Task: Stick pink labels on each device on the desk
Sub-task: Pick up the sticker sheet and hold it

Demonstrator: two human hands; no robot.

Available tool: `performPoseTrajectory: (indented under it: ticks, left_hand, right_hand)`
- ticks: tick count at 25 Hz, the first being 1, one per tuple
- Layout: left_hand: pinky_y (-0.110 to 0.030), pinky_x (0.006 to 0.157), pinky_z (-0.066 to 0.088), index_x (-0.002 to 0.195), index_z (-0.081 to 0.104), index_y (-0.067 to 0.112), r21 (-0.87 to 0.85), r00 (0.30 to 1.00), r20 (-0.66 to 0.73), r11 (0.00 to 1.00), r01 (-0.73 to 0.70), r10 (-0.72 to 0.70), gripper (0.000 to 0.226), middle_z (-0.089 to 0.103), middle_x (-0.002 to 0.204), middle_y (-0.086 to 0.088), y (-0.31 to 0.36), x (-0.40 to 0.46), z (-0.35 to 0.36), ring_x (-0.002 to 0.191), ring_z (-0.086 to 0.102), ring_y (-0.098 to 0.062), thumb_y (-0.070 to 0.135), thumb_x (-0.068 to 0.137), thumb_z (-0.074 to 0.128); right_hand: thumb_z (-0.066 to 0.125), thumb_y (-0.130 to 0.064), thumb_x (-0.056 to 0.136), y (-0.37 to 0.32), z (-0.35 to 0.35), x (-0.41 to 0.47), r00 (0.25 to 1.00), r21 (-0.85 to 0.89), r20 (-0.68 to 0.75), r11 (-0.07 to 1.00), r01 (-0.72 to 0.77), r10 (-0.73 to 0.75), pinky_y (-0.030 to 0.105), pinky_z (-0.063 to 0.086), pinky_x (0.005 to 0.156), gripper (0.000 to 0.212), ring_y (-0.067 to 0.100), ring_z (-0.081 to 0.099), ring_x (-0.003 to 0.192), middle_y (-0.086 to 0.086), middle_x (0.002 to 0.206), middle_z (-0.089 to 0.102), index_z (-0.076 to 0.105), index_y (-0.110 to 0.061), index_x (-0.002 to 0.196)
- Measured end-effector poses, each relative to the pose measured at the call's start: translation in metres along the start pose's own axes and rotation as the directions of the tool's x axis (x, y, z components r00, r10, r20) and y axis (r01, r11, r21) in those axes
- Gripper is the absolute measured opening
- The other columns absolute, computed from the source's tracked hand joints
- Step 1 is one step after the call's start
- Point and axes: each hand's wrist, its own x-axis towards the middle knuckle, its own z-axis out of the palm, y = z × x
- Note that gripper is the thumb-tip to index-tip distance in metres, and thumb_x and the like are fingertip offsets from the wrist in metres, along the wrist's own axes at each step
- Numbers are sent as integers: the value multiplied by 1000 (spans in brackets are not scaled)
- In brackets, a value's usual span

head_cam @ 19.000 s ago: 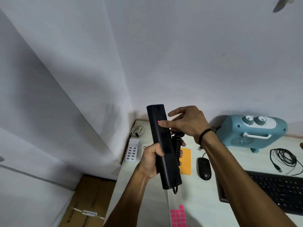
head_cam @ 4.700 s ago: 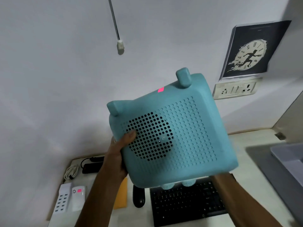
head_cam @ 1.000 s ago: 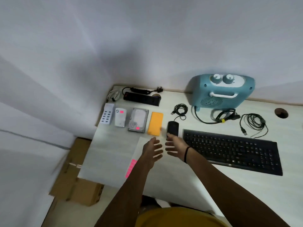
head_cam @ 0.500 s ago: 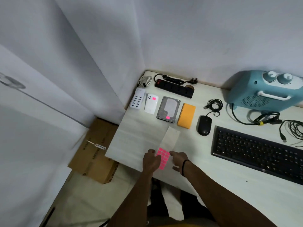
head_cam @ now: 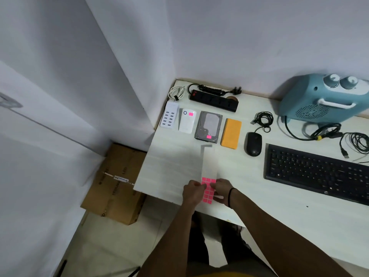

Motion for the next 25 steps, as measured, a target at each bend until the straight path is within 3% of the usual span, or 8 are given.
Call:
performPoseTrajectory:
  ticks: [4,7,10,13,16,21,25]
  left_hand:
    - [-29,73,52,125,51,20,-146,998,-55,989,-33,25,32,65,117,-4,5,-4,-20,91,60,-16,35,98,60]
    - [-35,83,58,117,62,22,-150,994,-54,983,-102,95,20,69,114,-4,5,-10,-15,94,66,-19,29,99,61]
    - [-36,83,60,108,69,25,-188,988,-28,969,-157,155,14,71,106,-2,19,-23,3,94,68,-19,21,97,61]
    - [-39,82,62,107,71,27,-252,987,0,955,-154,159,17,73,106,-3,36,-33,13,94,71,-22,19,93,66]
    - [-38,77,63,114,70,27,-279,983,21,945,-171,184,26,74,109,-4,52,-46,30,94,73,-23,15,91,70]
    - [-42,71,65,109,73,25,-245,931,158,926,-287,330,33,77,100,-6,108,-93,117,88,76,-26,3,84,70]
    - [-37,66,63,107,73,25,-207,868,285,910,-358,407,19,79,95,-4,155,-147,219,85,77,-23,16,91,72]
  right_hand:
    - [50,-7,99,-10,7,-14,997,37,12,997,69,-70,32,50,69,13,18,64,81,5,90,68,60,-14,99]
    - [52,-7,98,4,0,-23,997,70,7,995,73,-73,30,51,65,14,19,67,82,5,90,70,62,-16,99]
    - [55,-7,96,14,-26,-31,993,116,-38,986,118,-114,30,52,66,12,20,67,80,6,88,71,62,-16,97]
    - [57,-5,93,12,-50,-39,985,141,-67,976,167,-159,29,52,64,11,21,66,72,7,82,69,60,-16,91]
    - [58,-5,92,14,-77,-49,972,150,-90,961,231,-219,27,53,58,13,20,67,69,8,83,71,61,-16,98]
    - [58,0,85,41,-183,-81,910,228,-288,902,367,-298,29,57,55,31,23,70,71,17,100,73,62,-13,112]
    - [55,-5,84,84,-292,-117,809,123,-479,887,445,-339,35,62,73,32,24,73,85,11,94,76,65,-23,107]
